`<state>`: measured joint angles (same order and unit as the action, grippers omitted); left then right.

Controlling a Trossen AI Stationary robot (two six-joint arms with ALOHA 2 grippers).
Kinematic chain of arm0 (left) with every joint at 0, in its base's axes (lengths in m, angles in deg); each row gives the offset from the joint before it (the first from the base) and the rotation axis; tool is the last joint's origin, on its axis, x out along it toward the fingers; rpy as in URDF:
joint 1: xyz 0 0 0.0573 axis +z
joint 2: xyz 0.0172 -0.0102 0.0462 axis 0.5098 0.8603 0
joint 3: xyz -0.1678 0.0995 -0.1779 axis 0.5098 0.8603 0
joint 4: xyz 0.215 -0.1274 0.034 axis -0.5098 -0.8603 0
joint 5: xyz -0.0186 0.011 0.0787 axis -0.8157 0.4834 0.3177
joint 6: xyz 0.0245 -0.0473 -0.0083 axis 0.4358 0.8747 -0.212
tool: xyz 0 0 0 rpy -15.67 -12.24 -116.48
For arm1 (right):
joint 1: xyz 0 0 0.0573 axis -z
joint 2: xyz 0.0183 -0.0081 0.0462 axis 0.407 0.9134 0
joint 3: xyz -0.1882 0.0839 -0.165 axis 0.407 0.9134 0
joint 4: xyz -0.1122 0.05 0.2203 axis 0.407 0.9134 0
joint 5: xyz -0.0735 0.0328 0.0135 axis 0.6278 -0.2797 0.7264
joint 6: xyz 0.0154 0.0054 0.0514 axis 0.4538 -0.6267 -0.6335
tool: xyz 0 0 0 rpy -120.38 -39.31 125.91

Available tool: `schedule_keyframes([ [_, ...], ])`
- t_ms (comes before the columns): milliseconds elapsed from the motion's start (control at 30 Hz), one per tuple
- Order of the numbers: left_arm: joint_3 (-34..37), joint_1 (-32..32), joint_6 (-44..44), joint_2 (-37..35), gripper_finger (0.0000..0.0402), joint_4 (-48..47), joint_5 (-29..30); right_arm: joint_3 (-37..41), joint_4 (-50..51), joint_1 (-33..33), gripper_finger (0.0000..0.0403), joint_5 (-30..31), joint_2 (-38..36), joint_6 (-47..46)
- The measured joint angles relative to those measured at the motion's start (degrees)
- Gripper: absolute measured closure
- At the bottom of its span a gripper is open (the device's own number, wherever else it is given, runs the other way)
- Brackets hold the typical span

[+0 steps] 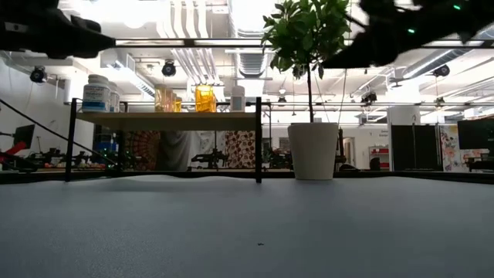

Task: Pick and place medicine bottles onto shelf by color
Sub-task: Return to Home Position

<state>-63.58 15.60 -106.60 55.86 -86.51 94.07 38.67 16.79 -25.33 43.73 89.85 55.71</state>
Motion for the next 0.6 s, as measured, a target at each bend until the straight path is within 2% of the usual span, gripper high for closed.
schedule_keyframes([
  [133,1.2,0.0,-2.3,-3.6,0.0402,-0.5,0.0,7.6,-1.7,2.4,0.0391,-0.4,-11.1,0.9],
  [367,4.0,0.0,-4.4,-12.3,0.0402,0.7,-0.4,18.2,-2.5,2.8,0.0391,-1.5,-28.5,0.9],
  [600,9.8,0.0,-2.9,-11.5,0.0402,9.2,-0.4,25.2,-2.6,2.8,0.0390,-5.9,-44.9,2.3],
])
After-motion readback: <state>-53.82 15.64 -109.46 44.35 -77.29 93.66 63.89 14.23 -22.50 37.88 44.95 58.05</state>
